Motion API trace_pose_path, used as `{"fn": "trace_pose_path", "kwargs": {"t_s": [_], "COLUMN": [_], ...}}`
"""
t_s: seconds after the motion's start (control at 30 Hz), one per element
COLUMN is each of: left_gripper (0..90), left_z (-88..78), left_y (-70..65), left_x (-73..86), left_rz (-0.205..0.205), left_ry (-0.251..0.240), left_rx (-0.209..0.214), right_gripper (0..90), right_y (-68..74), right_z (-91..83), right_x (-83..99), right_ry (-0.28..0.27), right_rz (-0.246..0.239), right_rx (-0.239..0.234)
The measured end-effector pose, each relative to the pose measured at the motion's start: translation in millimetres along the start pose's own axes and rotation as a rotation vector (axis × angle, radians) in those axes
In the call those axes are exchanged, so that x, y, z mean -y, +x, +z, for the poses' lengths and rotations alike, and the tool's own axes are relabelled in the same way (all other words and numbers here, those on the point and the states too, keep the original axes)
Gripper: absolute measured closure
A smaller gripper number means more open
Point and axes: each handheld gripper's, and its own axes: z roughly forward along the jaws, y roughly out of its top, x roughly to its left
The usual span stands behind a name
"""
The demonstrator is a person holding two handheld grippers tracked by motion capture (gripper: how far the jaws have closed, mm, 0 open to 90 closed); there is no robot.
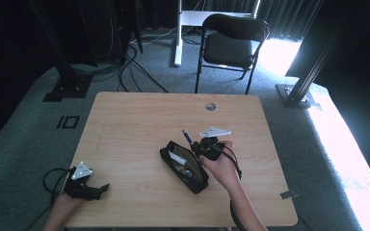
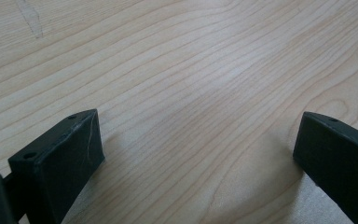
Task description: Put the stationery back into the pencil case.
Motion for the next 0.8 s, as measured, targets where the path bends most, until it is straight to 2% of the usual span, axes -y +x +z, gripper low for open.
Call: {"fn": "trace_pose_path", "kwargs": {"t_s": [0.1, 0.27, 0.6, 0.8], "left_gripper": [1.6, 1.6, 1.6, 1.6], "left_z": [0.0, 0.0, 0.0, 0.0], "left_y": [0.0, 0.0, 0.0, 0.1], "left_x": [0.0, 0.0, 0.0, 0.0], "left_rz": [0.000, 0.000, 0.000, 0.000], "left_ry": [0.000, 0.000, 0.000, 0.001], "left_rx": [0.000, 0.000, 0.000, 0.000], "right_gripper": [79.3, 79.3, 79.3, 79.3], "right_y": [7.8, 18.2, 27.9, 32.2], "right_z": [1.0, 9.0, 28.5, 39.5], "right_x": [-0.9, 1.4, 12.1, 17.3], "right_ry": [0.004, 0.044, 0.144, 0.208], "right_rz": [-0.021, -0.044, -0.090, -0.121], "right_rx": [-0.016, -0.047, -0.049, -0.030]}}
